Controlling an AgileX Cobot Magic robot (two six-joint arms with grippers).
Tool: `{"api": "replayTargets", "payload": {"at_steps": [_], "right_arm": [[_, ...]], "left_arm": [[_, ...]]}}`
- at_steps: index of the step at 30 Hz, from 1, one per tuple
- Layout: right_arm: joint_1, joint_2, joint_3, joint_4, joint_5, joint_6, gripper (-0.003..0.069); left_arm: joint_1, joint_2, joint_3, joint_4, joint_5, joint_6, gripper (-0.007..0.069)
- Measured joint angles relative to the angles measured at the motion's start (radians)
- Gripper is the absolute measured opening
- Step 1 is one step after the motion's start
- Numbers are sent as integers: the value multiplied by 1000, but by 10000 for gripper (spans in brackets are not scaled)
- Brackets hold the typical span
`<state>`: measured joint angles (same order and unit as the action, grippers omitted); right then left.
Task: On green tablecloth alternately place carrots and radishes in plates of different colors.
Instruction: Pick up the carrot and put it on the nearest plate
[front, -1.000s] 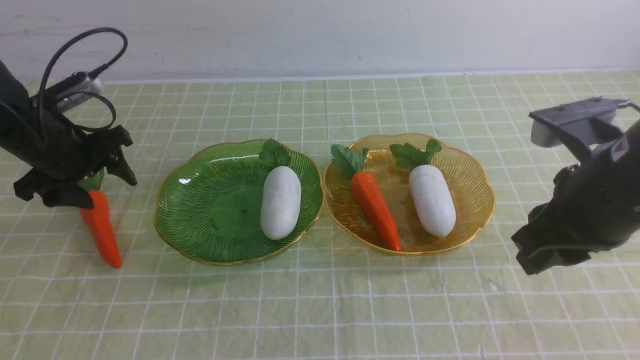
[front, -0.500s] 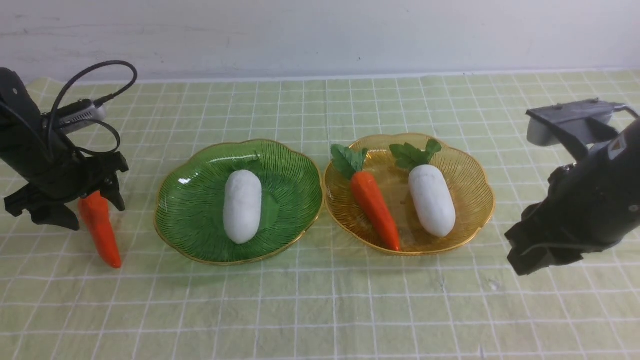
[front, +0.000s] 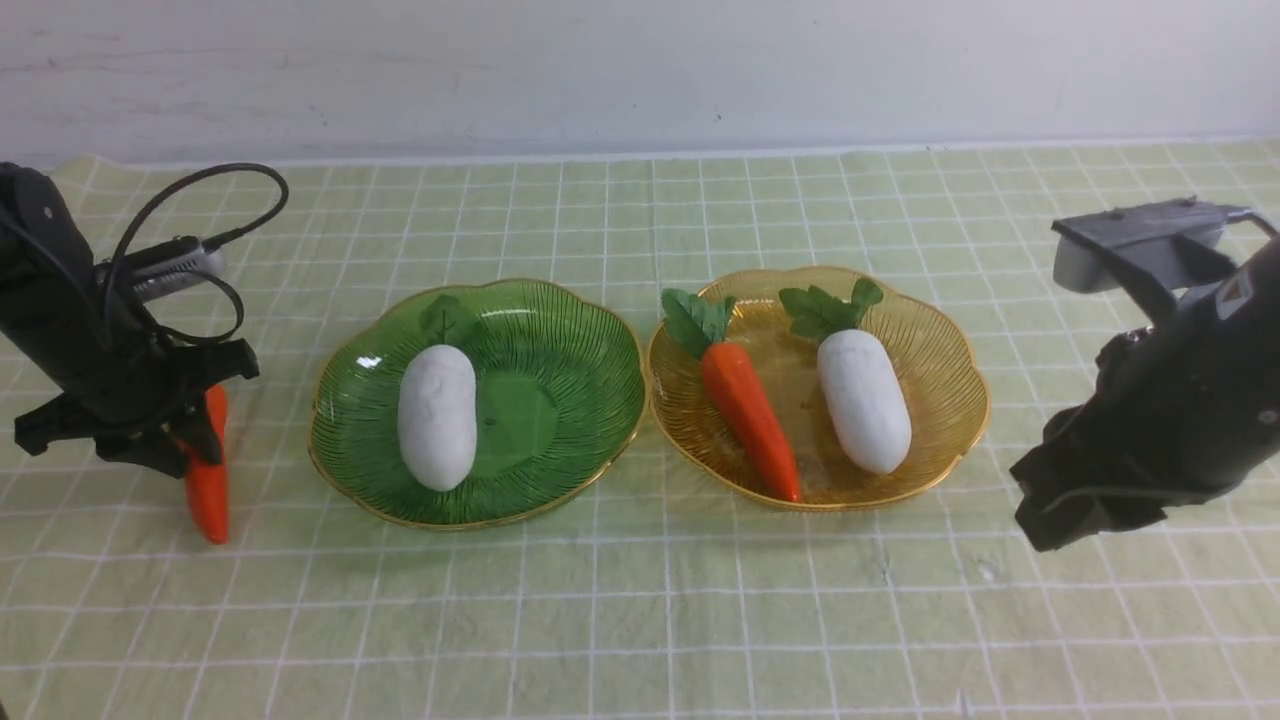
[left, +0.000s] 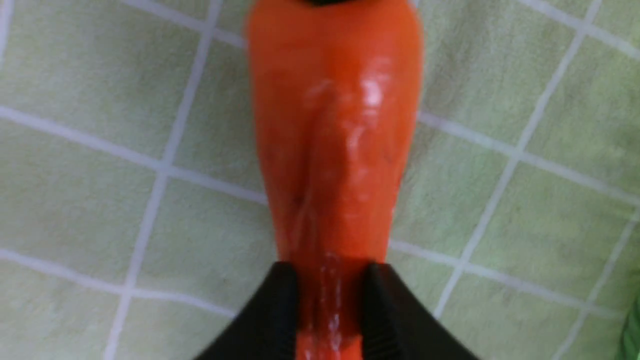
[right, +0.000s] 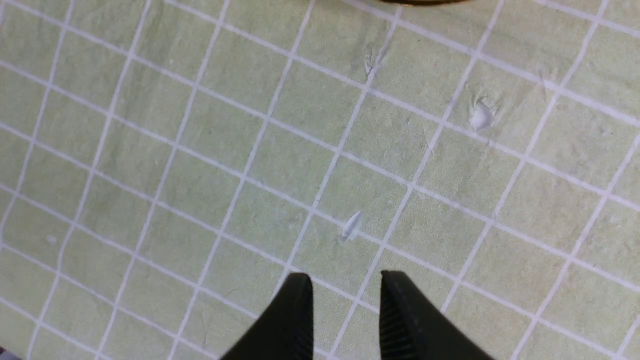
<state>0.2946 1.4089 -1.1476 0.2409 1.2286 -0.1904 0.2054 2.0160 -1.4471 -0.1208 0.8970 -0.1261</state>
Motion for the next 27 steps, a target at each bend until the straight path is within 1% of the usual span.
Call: {"api": "replayTargets", "payload": {"at_steps": [1,2,4,6,9,12,15,18,19,20,22,23,24,25,26,27], "right_arm": [[0,0,0,0,0,0,181],[0,0,0,0,0,0,181],[0,0,0,0,0,0,181],[0,0,0,0,0,0,181],[0,0,0,0,0,0,181],[0,0,0,0,-4,0,181],[0,0,0,0,-4,0,181],[0,0,0,0,-5,0,181],[0,0,0,0,-5,0,181],[0,0,0,0,-5,0,181],[0,0,0,0,-7,0,181],[0,0,0,0,-9,0,181],[0,0,0,0,-12,0,181],[0,0,0,0,-14,0,181],[0,0,0,0,-17,0,181],[0,0,0,0,-18,0,181]], "left_arm": [[8,-10,-23,3,49,26,53],[9,-11,-29,2,62,28,41],[14,-35,-83,3,144,56,4],[12,-61,-124,-15,209,61,-5],[-6,-98,-173,-63,264,77,-8],[-62,-112,-197,-86,267,138,-6],[-88,-107,-197,-60,252,140,4],[-93,-81,-197,33,243,61,72],[-92,-77,-197,47,243,55,78],[-90,-59,-197,93,236,15,128],[-89,-34,-197,148,221,-25,197],[-89,-18,-197,166,215,-40,231],[-89,-1,-197,178,203,-48,281],[-89,12,-197,185,195,-52,306],[-89,36,-197,194,178,-57,360],[-89,40,-197,194,178,-57,367]]}}
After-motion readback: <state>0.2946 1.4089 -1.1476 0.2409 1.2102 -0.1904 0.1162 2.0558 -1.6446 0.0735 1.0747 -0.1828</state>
